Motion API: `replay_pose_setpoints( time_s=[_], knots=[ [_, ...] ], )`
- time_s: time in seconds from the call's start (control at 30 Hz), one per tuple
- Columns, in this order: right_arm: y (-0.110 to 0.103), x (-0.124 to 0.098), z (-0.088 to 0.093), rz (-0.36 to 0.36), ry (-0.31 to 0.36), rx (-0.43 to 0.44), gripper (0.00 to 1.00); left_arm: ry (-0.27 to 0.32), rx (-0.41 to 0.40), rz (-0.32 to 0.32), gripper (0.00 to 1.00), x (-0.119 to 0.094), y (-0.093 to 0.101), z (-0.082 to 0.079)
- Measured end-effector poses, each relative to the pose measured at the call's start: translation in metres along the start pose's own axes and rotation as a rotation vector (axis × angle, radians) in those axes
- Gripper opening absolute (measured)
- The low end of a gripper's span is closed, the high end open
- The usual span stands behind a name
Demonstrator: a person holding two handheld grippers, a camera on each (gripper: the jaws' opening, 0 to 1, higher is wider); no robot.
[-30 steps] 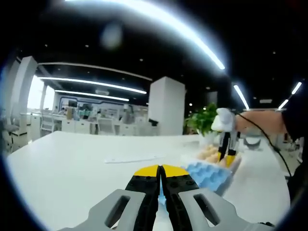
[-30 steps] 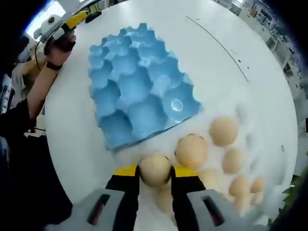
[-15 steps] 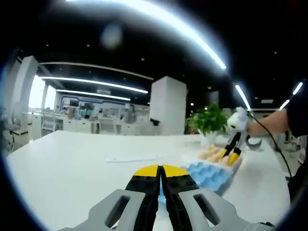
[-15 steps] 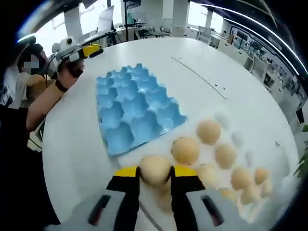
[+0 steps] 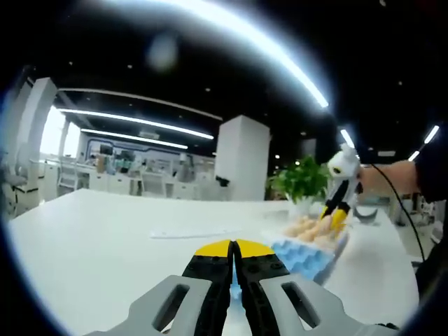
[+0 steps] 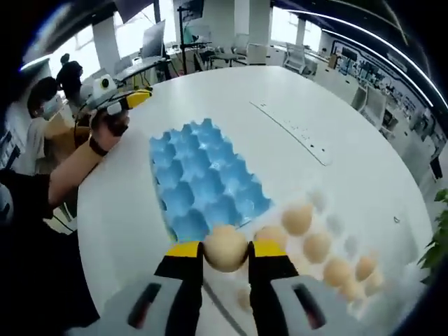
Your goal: Pick up the eggs on the table and place them into the egg tray on the table
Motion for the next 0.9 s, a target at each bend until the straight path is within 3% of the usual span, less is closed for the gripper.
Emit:
replay_pose_setpoints(
  time_s=[0.13,0.4,0.9],
  knots=[
    [-0.003,0.003,-0.018,-0.009,0.021,-0.023,0.26,0.0,-0.005,0.005,0.01,0.001,-0.001,0.001],
    [-0.019,0.017,-0.037,-0.055,0.035,-0.035,0.26,0.006,-0.002,-0.005,0.01,0.0,-0.004,0.002],
    [-0.036,0.04,-0.07,-0.118,0.009,-0.105,0.26,-0.006,-0.015,-0.019,0.01,-0.001,-0.004,0.002]
  ],
)
Point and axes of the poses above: the point that each gripper's makers call its tool centre point, and the gripper's own axes: x roughly forward along the fingers, y roughly to its right, z roughly out of its underside, the point moved 7 cm from there along -x, roughly backward along the fingers, and after that the axes turned 1 degree about -z, right-handed, at the moved point
